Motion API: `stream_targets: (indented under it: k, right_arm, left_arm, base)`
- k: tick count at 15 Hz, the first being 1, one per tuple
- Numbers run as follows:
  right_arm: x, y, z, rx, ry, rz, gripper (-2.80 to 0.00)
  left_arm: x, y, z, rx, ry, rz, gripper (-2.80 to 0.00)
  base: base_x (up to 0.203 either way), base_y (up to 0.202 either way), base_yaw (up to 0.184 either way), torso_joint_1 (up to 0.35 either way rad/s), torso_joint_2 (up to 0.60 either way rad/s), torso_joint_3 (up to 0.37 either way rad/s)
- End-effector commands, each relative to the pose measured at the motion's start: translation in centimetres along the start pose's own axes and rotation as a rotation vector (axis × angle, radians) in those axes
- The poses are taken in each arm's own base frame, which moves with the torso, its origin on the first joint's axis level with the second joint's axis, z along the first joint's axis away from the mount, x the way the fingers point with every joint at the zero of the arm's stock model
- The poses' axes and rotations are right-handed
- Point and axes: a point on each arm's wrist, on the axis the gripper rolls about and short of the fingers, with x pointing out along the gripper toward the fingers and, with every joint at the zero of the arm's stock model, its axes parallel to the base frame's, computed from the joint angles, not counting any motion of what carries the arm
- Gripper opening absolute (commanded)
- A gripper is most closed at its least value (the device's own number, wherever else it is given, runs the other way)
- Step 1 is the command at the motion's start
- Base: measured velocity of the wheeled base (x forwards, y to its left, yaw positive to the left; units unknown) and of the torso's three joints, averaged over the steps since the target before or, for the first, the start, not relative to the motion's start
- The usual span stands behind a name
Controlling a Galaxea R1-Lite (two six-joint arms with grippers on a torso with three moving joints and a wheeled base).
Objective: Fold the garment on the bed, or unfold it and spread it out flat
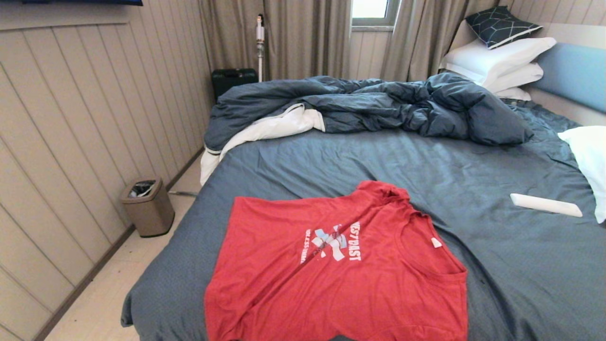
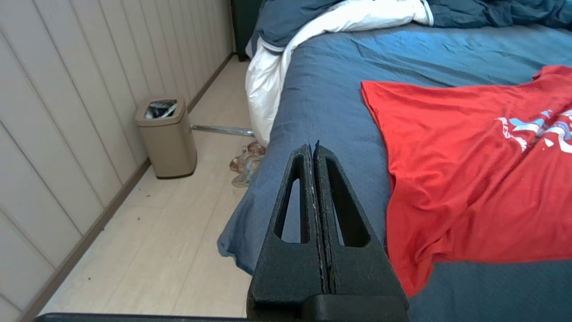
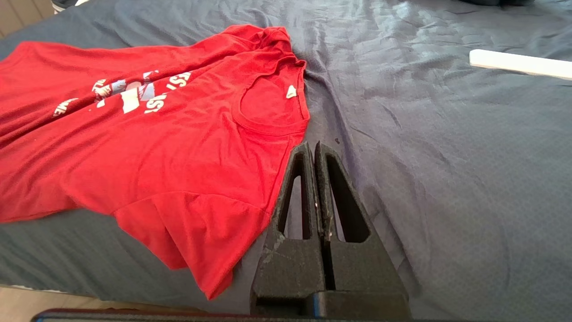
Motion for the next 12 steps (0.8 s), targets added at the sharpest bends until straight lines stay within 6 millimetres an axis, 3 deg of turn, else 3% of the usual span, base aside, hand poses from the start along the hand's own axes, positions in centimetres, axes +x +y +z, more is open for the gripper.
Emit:
stream_targets:
  k: [1,12]
  right_arm:
    - [0.03,0.0,0.01,0.0,0.005,0.0,-2.8]
    - [0.05,0.0,0.01,0.003,0.006,-0.003,-2.8]
  left_arm:
    - [0.01,0.0,0.01,-0.001,0.001,0.0,-2.8]
    - [0.01,0.0,0.01,-0.007,0.001,0.0,-2.8]
  base:
    - [0.0,0.0,0.0,0.0,0.0,0.0]
    - [0.0,0.0,0.0,0.0,0.0,0.0]
